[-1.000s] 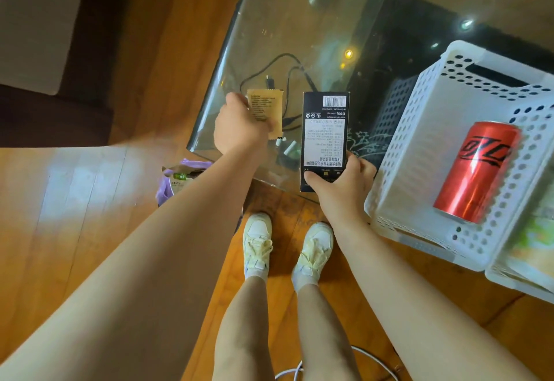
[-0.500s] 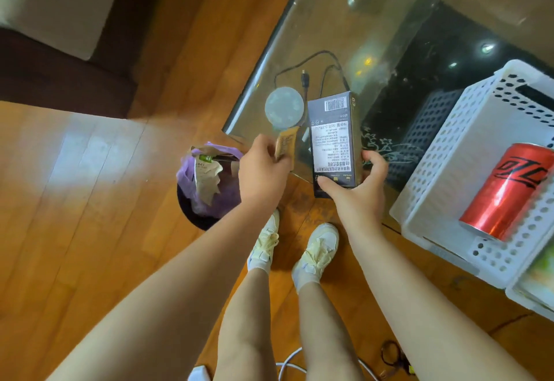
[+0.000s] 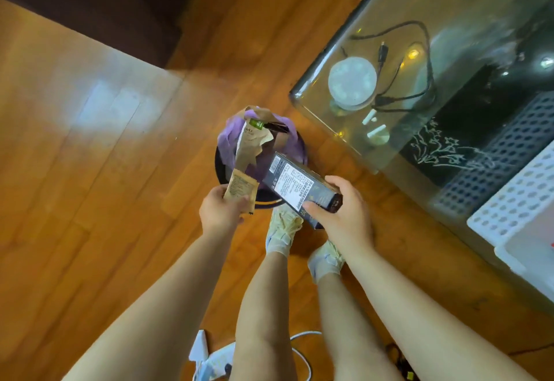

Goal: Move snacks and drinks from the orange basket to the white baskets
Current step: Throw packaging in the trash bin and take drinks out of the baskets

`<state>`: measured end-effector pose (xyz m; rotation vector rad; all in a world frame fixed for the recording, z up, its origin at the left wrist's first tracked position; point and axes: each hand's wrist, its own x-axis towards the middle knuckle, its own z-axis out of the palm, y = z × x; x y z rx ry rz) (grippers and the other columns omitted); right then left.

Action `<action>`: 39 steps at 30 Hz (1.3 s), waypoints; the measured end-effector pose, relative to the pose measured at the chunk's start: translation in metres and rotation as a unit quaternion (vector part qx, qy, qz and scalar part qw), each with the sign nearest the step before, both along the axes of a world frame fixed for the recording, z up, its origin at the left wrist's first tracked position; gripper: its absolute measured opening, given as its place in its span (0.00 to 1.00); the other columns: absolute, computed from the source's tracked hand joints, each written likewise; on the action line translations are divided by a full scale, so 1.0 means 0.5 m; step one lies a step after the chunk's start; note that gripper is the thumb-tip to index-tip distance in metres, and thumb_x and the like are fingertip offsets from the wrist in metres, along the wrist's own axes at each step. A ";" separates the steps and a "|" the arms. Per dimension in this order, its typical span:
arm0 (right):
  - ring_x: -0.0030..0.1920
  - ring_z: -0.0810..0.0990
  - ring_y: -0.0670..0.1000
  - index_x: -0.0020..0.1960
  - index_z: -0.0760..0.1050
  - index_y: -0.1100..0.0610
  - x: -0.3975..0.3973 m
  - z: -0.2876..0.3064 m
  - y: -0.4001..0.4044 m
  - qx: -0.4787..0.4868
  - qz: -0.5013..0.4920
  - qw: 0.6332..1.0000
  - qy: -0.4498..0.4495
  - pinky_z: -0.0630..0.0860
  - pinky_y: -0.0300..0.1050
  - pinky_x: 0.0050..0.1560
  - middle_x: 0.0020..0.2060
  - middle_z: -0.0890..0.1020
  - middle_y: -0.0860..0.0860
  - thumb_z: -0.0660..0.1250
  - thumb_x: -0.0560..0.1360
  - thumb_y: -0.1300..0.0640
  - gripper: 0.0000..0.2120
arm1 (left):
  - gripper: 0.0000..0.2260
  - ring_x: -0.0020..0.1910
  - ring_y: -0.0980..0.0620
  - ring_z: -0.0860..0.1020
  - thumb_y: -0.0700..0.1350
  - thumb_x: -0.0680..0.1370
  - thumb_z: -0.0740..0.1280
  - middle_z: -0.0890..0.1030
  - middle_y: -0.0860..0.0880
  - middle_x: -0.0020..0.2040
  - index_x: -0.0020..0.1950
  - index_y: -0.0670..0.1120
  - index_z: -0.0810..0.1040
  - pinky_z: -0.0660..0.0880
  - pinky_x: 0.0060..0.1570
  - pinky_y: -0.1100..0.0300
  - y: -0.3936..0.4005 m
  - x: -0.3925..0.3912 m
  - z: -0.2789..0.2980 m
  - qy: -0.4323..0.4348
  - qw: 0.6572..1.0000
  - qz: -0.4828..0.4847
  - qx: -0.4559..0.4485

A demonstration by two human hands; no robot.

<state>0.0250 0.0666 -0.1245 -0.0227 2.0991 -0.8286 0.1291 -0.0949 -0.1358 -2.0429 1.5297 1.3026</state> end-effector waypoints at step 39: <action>0.44 0.80 0.47 0.49 0.77 0.46 -0.191 0.336 0.443 -0.130 -0.426 0.894 0.051 0.75 0.34 0.40 0.46 0.81 0.51 0.67 0.74 0.61 0.10 | 0.09 0.36 0.59 0.81 0.39 0.77 0.63 0.84 0.56 0.37 0.48 0.53 0.79 0.76 0.36 0.66 0.309 -0.361 0.350 0.231 0.923 -0.242 0.189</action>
